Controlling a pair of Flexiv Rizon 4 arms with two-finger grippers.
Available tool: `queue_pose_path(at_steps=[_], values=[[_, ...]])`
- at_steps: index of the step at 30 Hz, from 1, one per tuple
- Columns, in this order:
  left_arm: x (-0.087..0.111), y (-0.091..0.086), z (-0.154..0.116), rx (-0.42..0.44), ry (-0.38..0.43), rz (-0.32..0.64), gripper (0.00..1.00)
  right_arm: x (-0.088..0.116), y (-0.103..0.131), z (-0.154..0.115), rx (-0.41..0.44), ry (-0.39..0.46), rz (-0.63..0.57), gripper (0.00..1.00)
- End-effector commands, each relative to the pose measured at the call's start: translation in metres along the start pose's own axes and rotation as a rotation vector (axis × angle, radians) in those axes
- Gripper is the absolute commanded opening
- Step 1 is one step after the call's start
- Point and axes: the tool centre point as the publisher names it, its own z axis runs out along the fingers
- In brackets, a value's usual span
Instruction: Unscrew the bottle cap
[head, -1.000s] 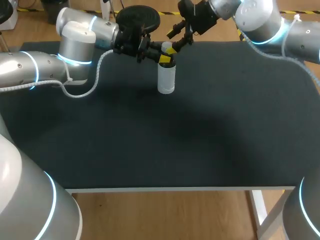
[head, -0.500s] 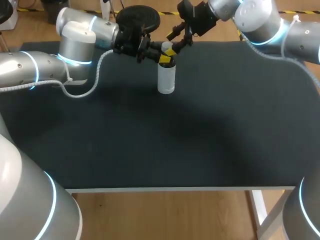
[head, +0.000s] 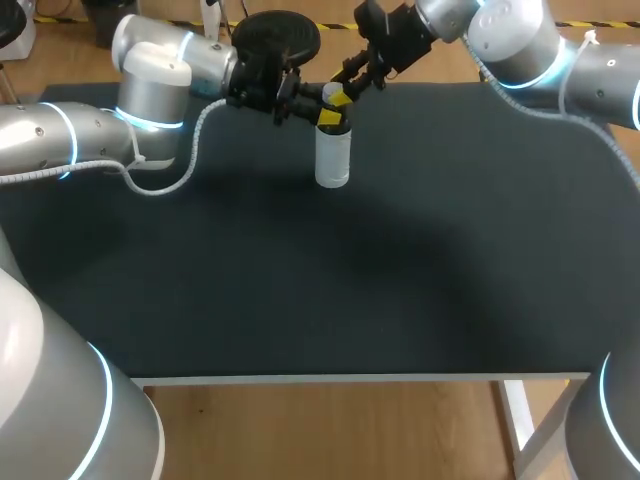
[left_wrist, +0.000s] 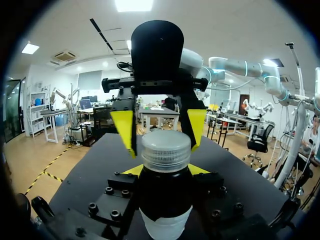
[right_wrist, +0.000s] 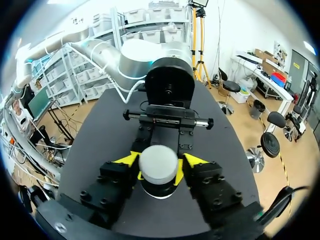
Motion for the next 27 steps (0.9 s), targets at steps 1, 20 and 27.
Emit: queue_pose_path(at_steps=[1,20,27], values=[[0.0,0.002,0.001,0.003,0.009,0.0,0.0,-0.006,-0.001,-0.001,0.003,0.019,-0.013,0.0],[0.0,0.002,0.001,0.003,0.009,0.0,0.0,0.002,0.001,-0.004,0.013,0.357,-0.26,0.0],[0.0,0.002,0.001,0.003,0.009,0.0,0.0,0.005,0.004,-0.006,0.038,0.46,-0.371,0.0]])
